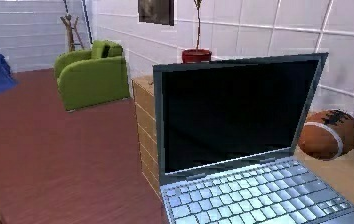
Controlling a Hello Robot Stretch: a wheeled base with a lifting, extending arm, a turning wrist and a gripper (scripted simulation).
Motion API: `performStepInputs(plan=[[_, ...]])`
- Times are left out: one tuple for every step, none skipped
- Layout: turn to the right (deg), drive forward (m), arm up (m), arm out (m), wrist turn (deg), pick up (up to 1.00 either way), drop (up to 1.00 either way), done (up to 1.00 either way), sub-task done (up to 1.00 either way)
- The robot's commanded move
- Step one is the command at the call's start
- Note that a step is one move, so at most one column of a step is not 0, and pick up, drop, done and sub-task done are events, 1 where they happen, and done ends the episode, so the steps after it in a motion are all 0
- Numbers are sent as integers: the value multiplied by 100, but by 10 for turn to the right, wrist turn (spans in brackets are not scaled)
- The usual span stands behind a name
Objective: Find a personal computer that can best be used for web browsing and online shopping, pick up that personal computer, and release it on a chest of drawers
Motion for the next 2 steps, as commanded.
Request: performStepInputs(plan=[[-90,0,0,0,0,0,0,0,0],[0,65,0,0,0,0,0,0,0]])
